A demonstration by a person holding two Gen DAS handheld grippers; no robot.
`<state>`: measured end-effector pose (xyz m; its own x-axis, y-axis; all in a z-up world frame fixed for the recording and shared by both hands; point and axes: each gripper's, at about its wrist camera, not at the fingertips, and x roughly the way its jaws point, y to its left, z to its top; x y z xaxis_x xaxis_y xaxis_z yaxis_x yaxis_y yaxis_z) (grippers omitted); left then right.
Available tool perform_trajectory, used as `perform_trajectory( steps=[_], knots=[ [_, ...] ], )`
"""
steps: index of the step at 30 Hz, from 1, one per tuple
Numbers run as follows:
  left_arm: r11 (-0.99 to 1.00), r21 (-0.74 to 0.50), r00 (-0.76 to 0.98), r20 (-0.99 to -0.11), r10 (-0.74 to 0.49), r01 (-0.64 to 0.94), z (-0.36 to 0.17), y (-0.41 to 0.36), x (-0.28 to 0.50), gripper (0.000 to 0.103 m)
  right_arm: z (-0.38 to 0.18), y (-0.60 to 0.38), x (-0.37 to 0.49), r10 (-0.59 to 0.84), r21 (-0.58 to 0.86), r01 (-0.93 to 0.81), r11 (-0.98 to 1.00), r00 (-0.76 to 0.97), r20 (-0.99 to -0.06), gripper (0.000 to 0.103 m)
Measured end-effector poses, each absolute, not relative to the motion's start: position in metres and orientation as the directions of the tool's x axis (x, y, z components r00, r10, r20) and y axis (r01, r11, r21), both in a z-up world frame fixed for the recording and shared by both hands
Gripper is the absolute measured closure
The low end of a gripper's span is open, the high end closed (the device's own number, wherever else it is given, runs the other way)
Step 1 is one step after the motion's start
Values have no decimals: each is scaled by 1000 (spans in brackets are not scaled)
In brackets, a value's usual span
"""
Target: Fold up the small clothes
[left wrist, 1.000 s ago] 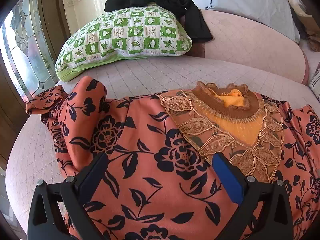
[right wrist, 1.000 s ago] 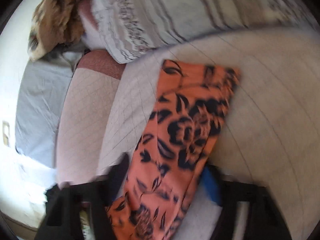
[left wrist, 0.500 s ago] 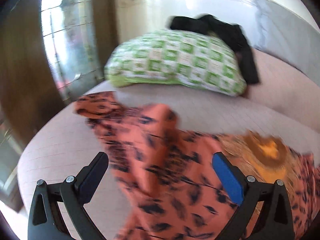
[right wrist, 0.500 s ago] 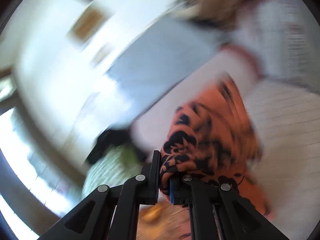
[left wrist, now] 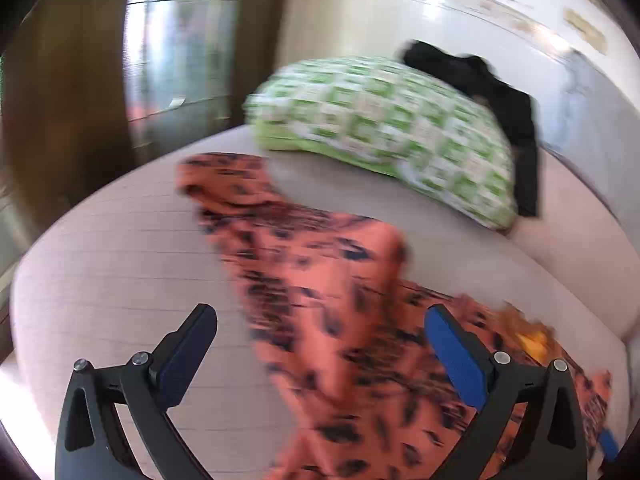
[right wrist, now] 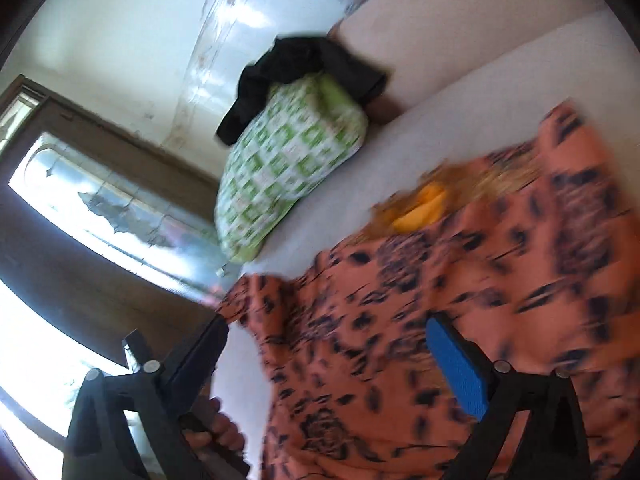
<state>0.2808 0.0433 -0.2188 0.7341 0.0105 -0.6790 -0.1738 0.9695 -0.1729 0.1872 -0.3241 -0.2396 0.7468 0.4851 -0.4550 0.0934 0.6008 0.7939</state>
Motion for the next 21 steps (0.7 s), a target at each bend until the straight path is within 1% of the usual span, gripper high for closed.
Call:
perform_trajectory(
  steps=[1,2,3,4,5,6,7,8,9,11,13,16,18,21],
  knots=[
    [975,-178,733,-679,-26,-130,-221,34,283,0,-235,-338,180,450,779,122,615,757,-474,17],
    [980,-183,729,-681,-70,-78,-224,23,284,0,-234,-350,171,414,762,151,630,765,-494,21],
    [983,-185,717,-688,-112,-23,-227,11,286,0,-233,-365,161,369,744,182,643,778,-509,29],
    [983,-181,700,-700,-141,17,-231,0,289,0,-235,-377,150,323,728,218,650,788,-524,33],
    [985,-166,681,-716,-156,51,-236,-11,292,1,-236,-391,143,287,718,257,647,790,-542,35],
    [986,-148,662,-732,-161,77,-243,-20,296,6,-241,-406,137,260,714,306,629,783,-565,38],
    [985,-145,650,-741,-168,90,-247,-25,297,11,-248,-419,134,253,723,342,601,776,-577,38],
    [983,-151,631,-754,-183,105,-253,-29,301,22,-257,-428,133,260,740,365,566,772,-580,38],
    [978,-170,605,-769,-207,119,-259,-31,305,27,-266,-436,133,271,752,386,533,764,-585,38],
    [966,-222,540,-801,-260,135,-273,-33,314,27,-279,-442,137,278,749,425,509,742,-610,38],
    [968,-226,514,-821,-248,106,-280,-33,317,27,-288,-440,144,289,737,445,509,718,-633,38],
    [970,-229,513,-824,-240,86,-285,-29,321,24,-301,-435,154,325,736,452,504,690,-647,38],
    [965,-249,507,-824,-254,78,-289,-26,327,19,-307,-431,160,332,726,457,514,674,-660,38],
    [965,-237,528,-809,-260,112,-289,-33,337,19,-314,-432,161,334,724,471,504,667,-666,38]
  ],
)
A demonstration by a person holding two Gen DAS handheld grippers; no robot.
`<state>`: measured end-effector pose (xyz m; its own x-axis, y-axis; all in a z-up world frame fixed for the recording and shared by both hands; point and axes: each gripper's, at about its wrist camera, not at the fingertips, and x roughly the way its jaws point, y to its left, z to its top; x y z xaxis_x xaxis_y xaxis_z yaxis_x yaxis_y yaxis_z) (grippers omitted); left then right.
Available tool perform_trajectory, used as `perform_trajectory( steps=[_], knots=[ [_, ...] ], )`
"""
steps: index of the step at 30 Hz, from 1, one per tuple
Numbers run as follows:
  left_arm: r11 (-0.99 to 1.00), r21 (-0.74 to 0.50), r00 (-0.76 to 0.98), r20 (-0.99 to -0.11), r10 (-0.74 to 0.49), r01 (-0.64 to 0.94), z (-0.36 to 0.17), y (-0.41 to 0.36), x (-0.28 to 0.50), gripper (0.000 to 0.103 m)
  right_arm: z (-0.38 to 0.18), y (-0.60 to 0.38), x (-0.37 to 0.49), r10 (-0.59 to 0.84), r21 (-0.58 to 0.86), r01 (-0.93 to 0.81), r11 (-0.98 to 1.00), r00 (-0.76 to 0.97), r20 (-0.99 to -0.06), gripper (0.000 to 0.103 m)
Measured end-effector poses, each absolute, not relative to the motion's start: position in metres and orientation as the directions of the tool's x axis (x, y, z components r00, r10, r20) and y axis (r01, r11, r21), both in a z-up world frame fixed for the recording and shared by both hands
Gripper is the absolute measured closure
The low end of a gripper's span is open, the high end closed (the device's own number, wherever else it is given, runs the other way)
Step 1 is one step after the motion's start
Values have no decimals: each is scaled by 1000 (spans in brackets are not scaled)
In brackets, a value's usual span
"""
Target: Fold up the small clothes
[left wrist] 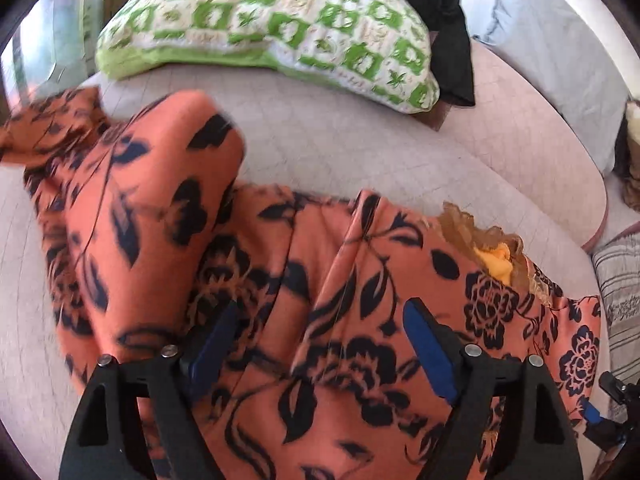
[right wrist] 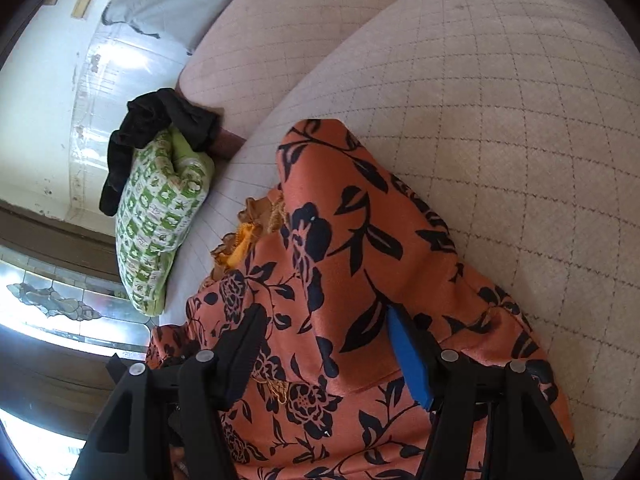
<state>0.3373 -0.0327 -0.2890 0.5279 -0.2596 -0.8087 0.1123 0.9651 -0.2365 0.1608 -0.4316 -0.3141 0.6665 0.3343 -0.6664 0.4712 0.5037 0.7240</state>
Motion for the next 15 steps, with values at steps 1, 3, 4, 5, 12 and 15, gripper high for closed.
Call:
perform_trajectory(
  steps=[1,3,4,5,12,15],
  knots=[
    [966,-224,521,-814,-257,128,-290,-36,343,19,-317,-433,161,337,729,475,493,668,-663,38],
    [964,-214,515,-815,-264,156,-287,-41,345,30,-320,-438,158,335,733,484,478,671,-661,38],
    [965,-204,511,-820,-260,164,-286,-42,345,37,-320,-440,157,331,732,489,474,671,-663,38],
    [969,-177,515,-823,-241,170,-285,-44,344,50,-320,-441,157,328,732,491,472,673,-663,38],
    [955,-231,492,-820,-294,185,-284,-33,349,76,-318,-445,160,309,723,496,482,676,-669,38],
    [954,-230,493,-817,-298,194,-283,-35,346,69,-317,-444,161,306,717,494,492,673,-674,38]
  ],
)
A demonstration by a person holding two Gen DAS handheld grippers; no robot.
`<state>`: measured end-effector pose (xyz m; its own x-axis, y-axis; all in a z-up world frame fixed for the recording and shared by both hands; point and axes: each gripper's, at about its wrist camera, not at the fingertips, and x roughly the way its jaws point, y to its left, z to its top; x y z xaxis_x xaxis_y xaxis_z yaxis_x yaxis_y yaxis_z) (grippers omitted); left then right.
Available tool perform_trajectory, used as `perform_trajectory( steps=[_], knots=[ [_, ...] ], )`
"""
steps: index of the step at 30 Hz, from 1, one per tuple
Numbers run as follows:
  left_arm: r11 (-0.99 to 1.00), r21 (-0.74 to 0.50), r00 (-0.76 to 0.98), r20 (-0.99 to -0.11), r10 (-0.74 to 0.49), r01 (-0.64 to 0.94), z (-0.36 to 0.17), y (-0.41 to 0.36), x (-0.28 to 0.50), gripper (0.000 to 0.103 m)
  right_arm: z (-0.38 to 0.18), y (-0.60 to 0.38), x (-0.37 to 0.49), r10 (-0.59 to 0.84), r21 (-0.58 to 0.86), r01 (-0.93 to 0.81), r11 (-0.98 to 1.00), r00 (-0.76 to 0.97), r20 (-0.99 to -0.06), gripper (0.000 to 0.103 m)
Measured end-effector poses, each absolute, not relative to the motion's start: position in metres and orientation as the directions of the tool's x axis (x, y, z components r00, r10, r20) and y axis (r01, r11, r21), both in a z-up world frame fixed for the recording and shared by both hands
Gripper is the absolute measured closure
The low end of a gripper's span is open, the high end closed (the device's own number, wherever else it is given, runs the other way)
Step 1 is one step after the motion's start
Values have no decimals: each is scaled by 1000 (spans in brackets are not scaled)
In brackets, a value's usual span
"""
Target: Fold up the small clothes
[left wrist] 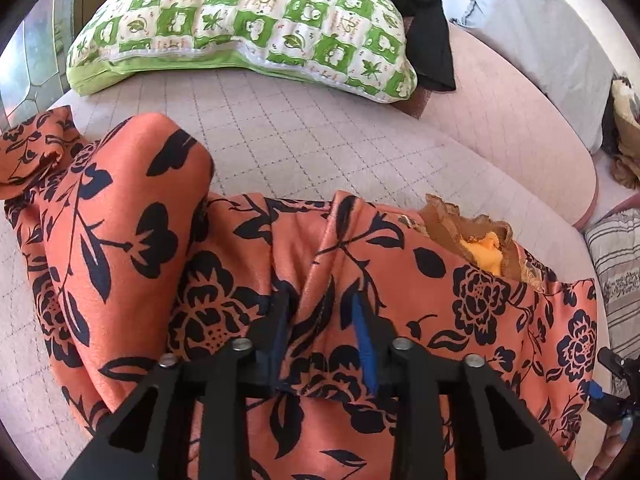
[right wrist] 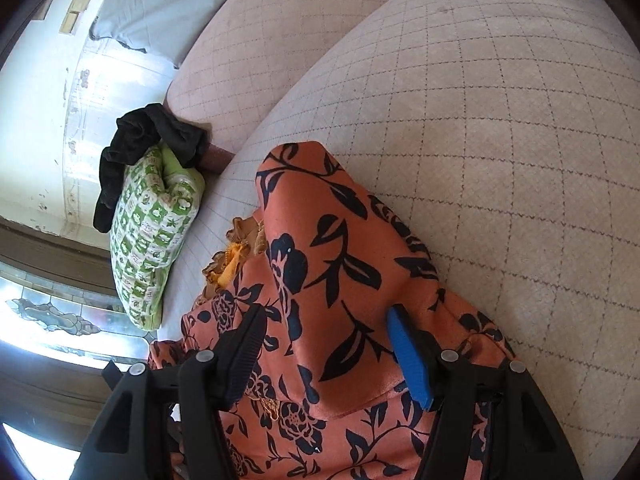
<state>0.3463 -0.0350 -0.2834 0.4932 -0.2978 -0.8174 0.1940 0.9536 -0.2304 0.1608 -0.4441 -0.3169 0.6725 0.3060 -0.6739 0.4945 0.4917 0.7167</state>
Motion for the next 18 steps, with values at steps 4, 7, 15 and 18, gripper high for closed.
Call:
perform_trajectory(
  steps=[4,7,15,18],
  knots=[
    [950,-119,536,-802,-263,288,-274,-55,331,73,-314,-447,157,278,711,499,495,685,-674,38],
    [938,-76,516,-819,-252,338,-277,-69,326,90,-313,-450,154,259,713,502,489,697,-668,38],
    [943,-121,490,-830,-267,309,-283,-61,335,85,-312,-450,156,241,708,506,492,702,-670,38],
    [933,-188,482,-815,-323,307,-281,-53,335,100,-315,-449,158,248,707,508,492,697,-673,38]
  ],
)
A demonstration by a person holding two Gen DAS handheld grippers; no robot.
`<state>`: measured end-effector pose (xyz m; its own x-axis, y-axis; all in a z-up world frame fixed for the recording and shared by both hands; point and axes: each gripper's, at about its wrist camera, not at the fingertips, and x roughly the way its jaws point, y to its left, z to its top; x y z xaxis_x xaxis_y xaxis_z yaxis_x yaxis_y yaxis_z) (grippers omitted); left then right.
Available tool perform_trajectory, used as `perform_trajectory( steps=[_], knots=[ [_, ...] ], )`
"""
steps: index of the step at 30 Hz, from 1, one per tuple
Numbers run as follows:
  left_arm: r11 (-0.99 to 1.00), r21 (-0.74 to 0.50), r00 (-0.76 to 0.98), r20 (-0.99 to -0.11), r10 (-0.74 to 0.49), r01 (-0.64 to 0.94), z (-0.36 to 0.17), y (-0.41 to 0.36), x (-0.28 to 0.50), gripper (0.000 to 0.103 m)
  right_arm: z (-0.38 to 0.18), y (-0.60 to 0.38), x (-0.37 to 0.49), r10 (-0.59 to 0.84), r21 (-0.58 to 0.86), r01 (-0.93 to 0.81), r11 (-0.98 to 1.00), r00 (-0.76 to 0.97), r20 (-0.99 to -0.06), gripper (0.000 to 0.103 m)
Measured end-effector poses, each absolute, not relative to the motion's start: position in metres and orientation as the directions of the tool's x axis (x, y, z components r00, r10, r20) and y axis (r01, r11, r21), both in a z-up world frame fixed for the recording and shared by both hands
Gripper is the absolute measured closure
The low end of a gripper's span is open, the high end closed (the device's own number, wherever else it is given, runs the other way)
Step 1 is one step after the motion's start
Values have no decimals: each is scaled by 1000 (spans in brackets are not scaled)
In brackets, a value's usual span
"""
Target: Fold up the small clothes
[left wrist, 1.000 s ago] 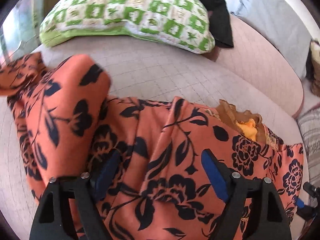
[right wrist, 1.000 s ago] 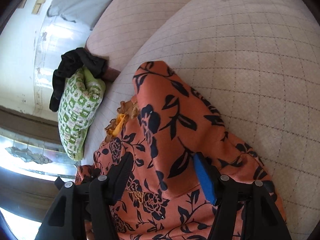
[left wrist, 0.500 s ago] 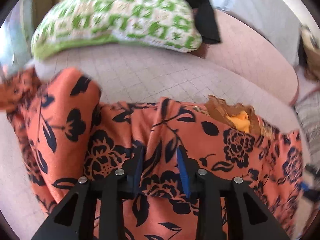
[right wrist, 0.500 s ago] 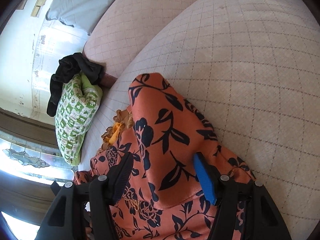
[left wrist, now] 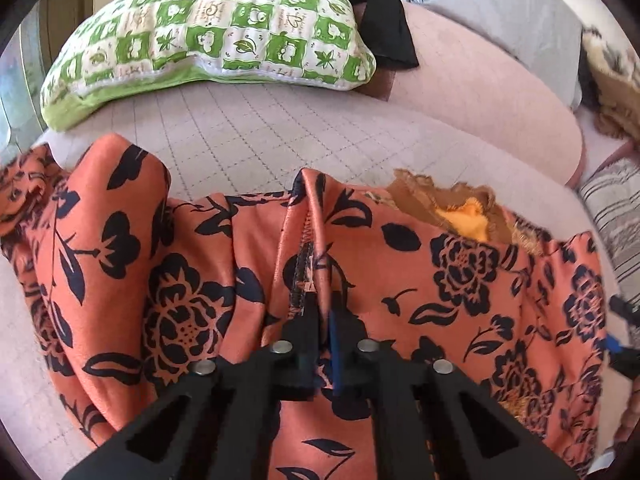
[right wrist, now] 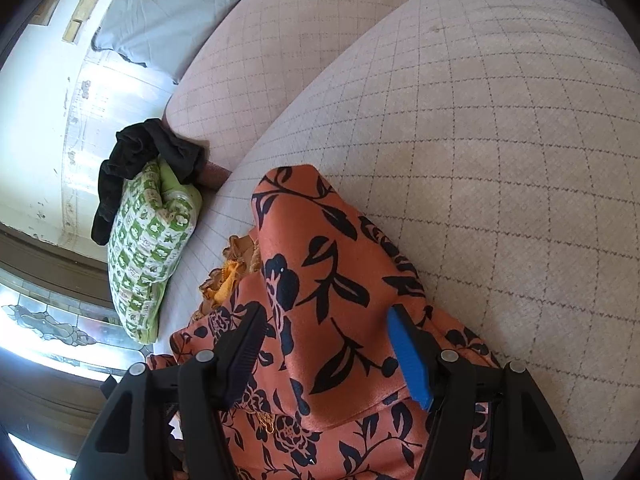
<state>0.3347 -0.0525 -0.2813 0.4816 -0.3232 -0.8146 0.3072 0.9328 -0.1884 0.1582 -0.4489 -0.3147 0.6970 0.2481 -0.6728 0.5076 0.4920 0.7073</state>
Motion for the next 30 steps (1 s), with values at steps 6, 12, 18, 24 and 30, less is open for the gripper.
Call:
perform_trajectory(
  steps=[6,12,18,24,30],
  knots=[
    [900,-272,465,-783,-412,340,-267,-53,328,100,-311,-445,160,240,709,487,510,711,-661,38],
    [897,-339,488,-754,-439,283,-244,-28,311,101,-299,-438,163,215,695,453,559,730,-649,38],
    [866,-433,568,-658,-494,251,-203,19,275,101,-295,-433,160,199,689,444,573,740,-642,38],
    [908,-381,507,-756,-414,173,-218,33,289,99,-286,-419,163,161,650,417,635,752,-639,38],
    [849,-528,505,-739,-446,-22,-233,85,305,97,-321,-408,193,258,595,449,667,609,-750,37]
  ],
)
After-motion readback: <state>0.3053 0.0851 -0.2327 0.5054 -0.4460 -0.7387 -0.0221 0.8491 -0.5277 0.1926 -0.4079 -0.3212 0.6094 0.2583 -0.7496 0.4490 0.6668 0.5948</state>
